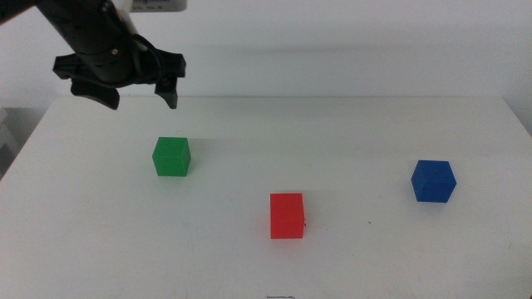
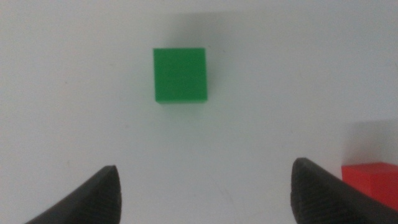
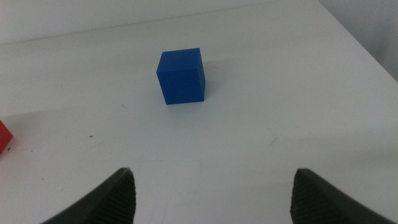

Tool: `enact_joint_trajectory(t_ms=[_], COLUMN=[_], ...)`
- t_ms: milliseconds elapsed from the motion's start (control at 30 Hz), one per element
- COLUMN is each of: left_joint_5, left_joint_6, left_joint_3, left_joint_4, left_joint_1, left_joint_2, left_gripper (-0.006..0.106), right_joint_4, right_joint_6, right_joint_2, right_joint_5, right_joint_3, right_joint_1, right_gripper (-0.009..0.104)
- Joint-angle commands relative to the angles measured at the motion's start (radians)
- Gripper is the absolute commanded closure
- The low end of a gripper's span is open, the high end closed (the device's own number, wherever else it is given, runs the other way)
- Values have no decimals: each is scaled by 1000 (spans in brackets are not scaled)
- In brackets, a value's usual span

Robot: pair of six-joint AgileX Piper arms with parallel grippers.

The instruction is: Stack red cubes first, then green, then blue cubes in a specific spot.

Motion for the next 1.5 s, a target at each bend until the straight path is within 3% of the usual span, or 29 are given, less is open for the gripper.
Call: enact_joint_trajectory(t_ms=[0, 333, 1267, 1400, 1467], left_joint_5=[-41, -13, -155, -152, -146], left_joint_6=[29, 50, 47, 47, 47], left_joint_3=[-51, -207, -218, -218, -218], left_joint_4=[-34, -49, -28, -27, -20], left_joint_1=[28, 50, 51, 51, 51], left_joint_2=[-14, 195, 455, 464, 468], left_gripper=[7, 7, 7, 16, 25], right_joint_4=[-13, -13, -13, -13, -13], right_joint_6=[-11, -11, -11, -11, -11], right_joint_2=[-14, -14, -14, -14, -14], right_joint_5=[-47, -47, -47, -47, -47], right_joint_3=[-9, -9, -9, -9, -9], right_joint_1=[-8, -8, -8, -8, -8], right_gripper=[32, 32, 32, 32, 32])
